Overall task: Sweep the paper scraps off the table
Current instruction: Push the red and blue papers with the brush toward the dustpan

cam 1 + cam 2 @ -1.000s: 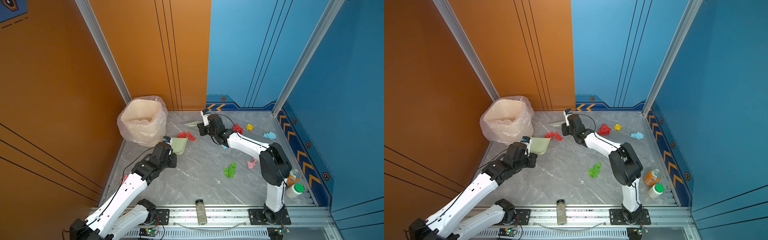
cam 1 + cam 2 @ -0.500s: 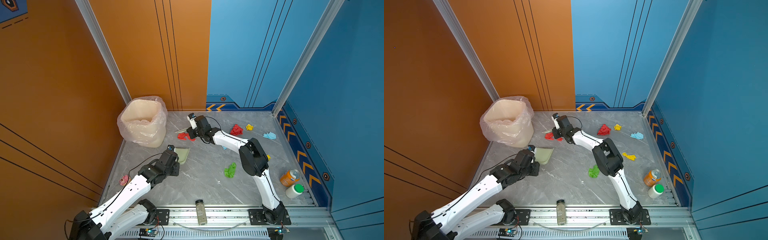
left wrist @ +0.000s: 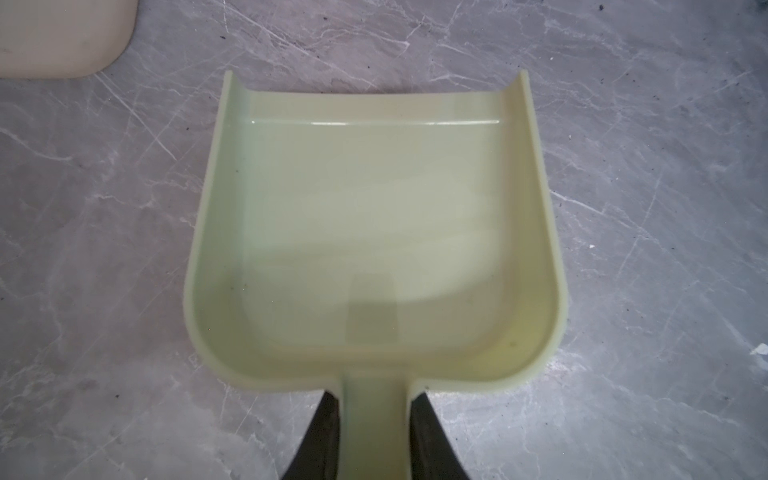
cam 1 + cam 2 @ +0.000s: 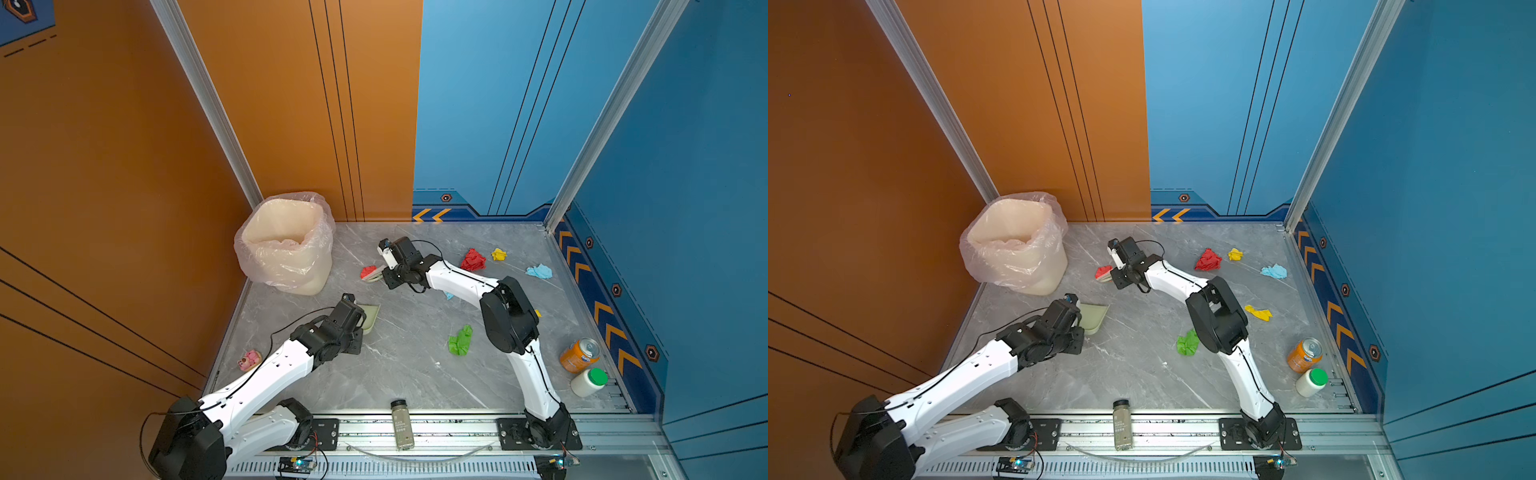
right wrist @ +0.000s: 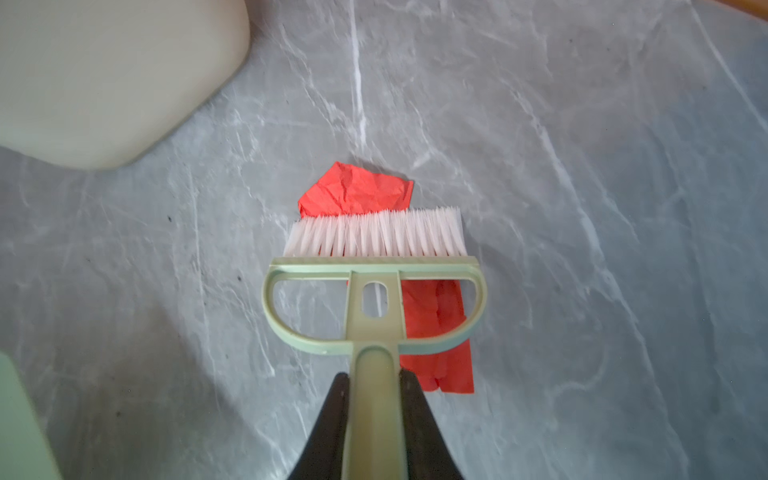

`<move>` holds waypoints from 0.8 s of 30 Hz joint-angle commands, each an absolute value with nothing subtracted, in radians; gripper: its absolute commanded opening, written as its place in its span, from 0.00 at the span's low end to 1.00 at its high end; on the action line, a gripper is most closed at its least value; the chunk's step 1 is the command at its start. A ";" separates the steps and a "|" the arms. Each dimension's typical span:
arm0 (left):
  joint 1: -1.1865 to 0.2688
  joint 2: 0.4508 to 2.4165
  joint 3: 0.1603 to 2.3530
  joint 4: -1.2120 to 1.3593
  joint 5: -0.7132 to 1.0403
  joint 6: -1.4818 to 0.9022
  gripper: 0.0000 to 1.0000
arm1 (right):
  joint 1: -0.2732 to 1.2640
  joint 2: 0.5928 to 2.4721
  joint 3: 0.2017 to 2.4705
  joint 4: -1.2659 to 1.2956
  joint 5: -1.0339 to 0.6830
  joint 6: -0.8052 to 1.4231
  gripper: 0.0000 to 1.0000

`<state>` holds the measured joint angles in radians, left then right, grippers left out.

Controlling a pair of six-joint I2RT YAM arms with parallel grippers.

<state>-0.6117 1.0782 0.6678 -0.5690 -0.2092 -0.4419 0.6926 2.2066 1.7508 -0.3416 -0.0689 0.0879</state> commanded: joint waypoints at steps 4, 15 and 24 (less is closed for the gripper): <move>-0.628 1.142 0.702 -0.549 -0.207 -0.411 0.00 | 0.643 1.995 1.553 -0.458 -0.002 0.055 0.00; -0.688 1.351 0.794 -0.461 -0.173 -0.371 0.00 | 0.575 1.719 1.368 -0.473 0.037 0.135 0.00; -0.726 1.417 0.828 -0.444 -0.192 -0.344 0.00 | 0.492 1.568 1.191 -0.322 0.205 0.485 0.00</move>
<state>-0.7090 1.4086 0.8021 -0.4564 -0.1898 -0.3656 0.5072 1.5784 1.2381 -0.3695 0.0902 0.3130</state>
